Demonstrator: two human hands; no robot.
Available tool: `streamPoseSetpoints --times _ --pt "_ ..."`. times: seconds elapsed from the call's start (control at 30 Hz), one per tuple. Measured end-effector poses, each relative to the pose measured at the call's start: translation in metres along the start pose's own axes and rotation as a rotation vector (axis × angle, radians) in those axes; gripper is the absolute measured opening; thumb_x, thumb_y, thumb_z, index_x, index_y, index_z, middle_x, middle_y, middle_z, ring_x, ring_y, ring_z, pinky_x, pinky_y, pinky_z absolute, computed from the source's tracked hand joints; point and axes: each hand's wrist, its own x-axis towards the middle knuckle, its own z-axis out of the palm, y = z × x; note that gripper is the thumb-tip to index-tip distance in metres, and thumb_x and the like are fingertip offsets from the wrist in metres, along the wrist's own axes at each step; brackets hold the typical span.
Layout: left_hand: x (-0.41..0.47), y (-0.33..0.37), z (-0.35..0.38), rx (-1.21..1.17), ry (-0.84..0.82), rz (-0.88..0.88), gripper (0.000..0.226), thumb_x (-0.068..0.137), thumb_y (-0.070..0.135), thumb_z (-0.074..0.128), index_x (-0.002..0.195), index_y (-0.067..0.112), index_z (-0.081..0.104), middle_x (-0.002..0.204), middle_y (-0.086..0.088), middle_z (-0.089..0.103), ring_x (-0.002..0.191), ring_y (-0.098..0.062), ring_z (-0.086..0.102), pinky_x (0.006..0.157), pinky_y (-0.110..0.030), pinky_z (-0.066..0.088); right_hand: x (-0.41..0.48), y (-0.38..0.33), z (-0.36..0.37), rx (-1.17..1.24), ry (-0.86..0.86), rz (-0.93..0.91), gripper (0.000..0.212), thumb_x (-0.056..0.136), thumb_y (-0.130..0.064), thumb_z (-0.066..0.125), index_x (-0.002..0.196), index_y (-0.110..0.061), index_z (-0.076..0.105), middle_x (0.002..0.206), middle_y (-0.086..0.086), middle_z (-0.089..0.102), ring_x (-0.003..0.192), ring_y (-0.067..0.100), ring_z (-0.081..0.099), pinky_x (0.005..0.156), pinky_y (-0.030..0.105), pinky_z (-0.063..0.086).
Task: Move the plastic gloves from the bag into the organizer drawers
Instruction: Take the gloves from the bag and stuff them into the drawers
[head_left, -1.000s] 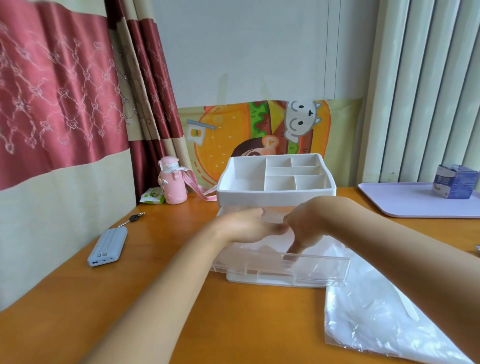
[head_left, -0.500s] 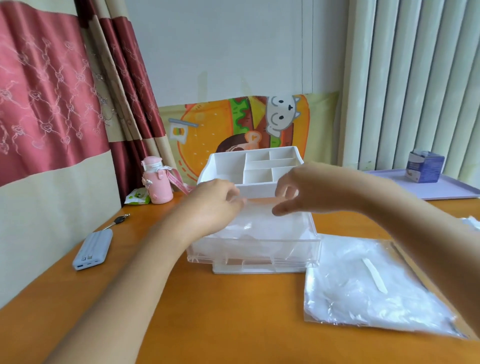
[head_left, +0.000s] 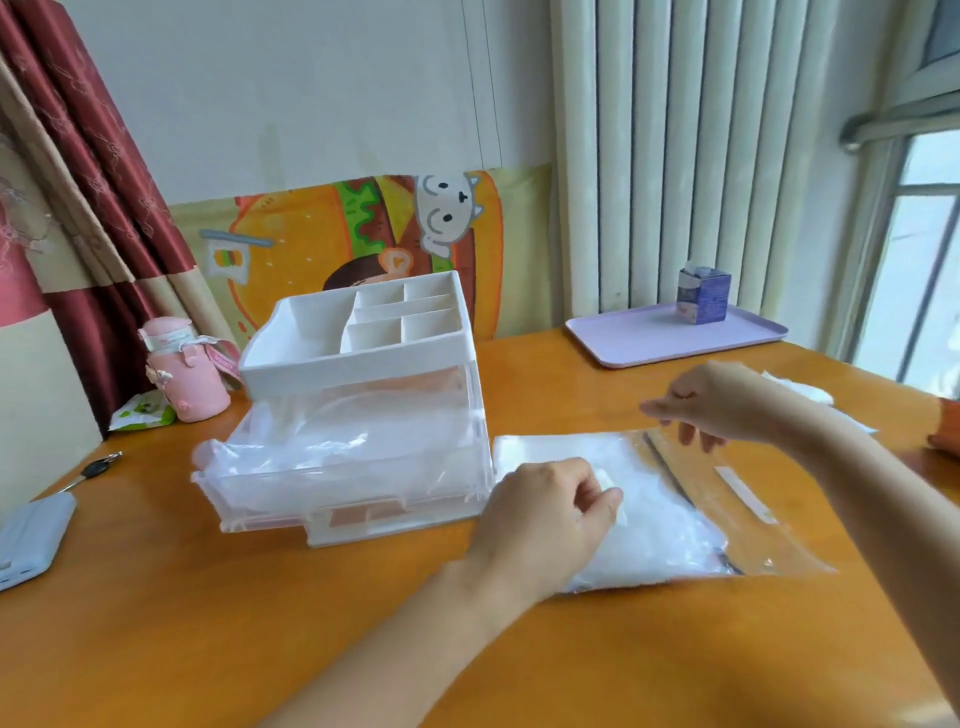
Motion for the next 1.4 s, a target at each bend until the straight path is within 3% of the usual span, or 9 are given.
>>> streamPoseSetpoints --times 0.17,0.27,0.37,0.5,0.63,0.8,0.93,1.2,1.4 --pt "0.019 -0.035 0.039 0.072 -0.177 -0.111 0.024 0.095 0.038 0.052 0.109 0.021 0.059 0.119 0.009 0.055 0.108 -0.007 0.050 0.093 -0.020 0.038 0.025 0.051 0.023 0.089 -0.175 0.248 0.046 0.091 -0.048 0.055 0.087 -0.003 0.068 0.084 0.008 0.073 0.064 0.018 0.068 0.049 0.019 0.046" --pt "0.022 -0.056 0.053 0.105 -0.260 -0.132 0.049 0.096 0.044 0.049 0.138 0.020 0.045 0.145 0.007 0.039 0.135 -0.008 0.033 0.110 -0.019 0.023 0.035 0.064 0.041 0.192 -0.159 0.386 0.037 0.092 -0.041 0.056 0.086 -0.005 0.065 0.083 0.008 0.070 0.067 0.021 0.065 0.059 0.025 0.051" --pt "0.023 -0.070 0.060 0.152 -0.311 -0.153 0.060 0.097 0.051 0.043 0.148 0.021 0.031 0.157 0.005 0.023 0.146 -0.010 0.013 0.119 -0.031 0.008 0.037 0.068 0.054 0.187 -0.229 0.424 0.023 0.092 -0.012 0.051 0.104 -0.003 0.069 0.086 0.012 0.067 0.066 0.021 0.059 0.057 0.023 0.048" --pt "0.024 -0.080 0.065 0.128 -0.325 -0.157 0.058 0.097 0.053 0.039 0.148 0.026 0.030 0.159 0.005 0.020 0.147 -0.010 0.007 0.119 -0.032 0.000 0.021 0.067 0.050 0.209 -0.278 0.139 0.039 0.085 0.000 0.051 0.092 -0.031 0.073 0.094 -0.008 0.069 0.086 0.010 0.062 0.077 0.022 0.049" --pt "0.023 -0.084 0.068 0.107 -0.303 -0.154 0.056 0.098 0.052 0.039 0.147 0.028 0.031 0.158 0.006 0.021 0.147 -0.009 0.008 0.119 -0.031 -0.001 0.005 0.062 0.049 0.428 -0.405 -0.006 0.036 0.085 -0.010 0.067 0.112 -0.034 0.062 0.110 -0.014 0.062 0.102 0.005 0.060 0.085 0.019 0.048" --pt "0.022 -0.085 0.071 0.102 -0.288 -0.154 0.054 0.098 0.050 0.039 0.147 0.028 0.031 0.158 0.006 0.020 0.147 -0.008 0.007 0.117 -0.029 -0.005 0.009 0.058 0.056 0.352 -0.299 0.017 0.018 0.081 -0.014 0.075 0.096 -0.022 0.073 0.094 -0.008 0.071 0.090 0.011 0.065 0.079 0.018 0.050" --pt "0.020 -0.086 0.071 0.078 -0.277 -0.154 0.052 0.099 0.050 0.037 0.146 0.028 0.033 0.158 0.004 0.020 0.146 -0.008 0.007 0.116 -0.026 -0.004 0.010 0.059 0.052 0.371 -0.188 0.091 0.015 0.083 -0.010 0.072 0.077 -0.023 0.074 0.074 -0.011 0.071 0.065 0.005 0.060 0.054 0.009 0.043" --pt "0.016 -0.084 0.066 -0.075 -0.207 -0.189 0.057 0.099 0.053 0.028 0.147 0.024 0.036 0.158 0.005 0.021 0.145 -0.005 0.011 0.120 -0.027 0.006 0.012 0.065 0.049 0.504 -0.130 0.158 0.008 0.083 -0.014 0.072 0.087 -0.009 0.076 0.084 0.002 0.068 0.072 0.013 0.048 0.063 0.022 0.036" --pt "0.016 -0.081 0.065 0.002 -0.280 -0.198 0.062 0.098 0.056 0.026 0.151 0.024 0.027 0.160 0.005 0.012 0.147 -0.008 0.004 0.120 -0.031 0.003 0.017 0.078 0.050 0.691 0.126 0.209 0.014 0.085 -0.020 0.071 0.082 -0.007 0.072 0.079 0.005 0.065 0.075 0.016 0.055 0.071 0.025 0.044"
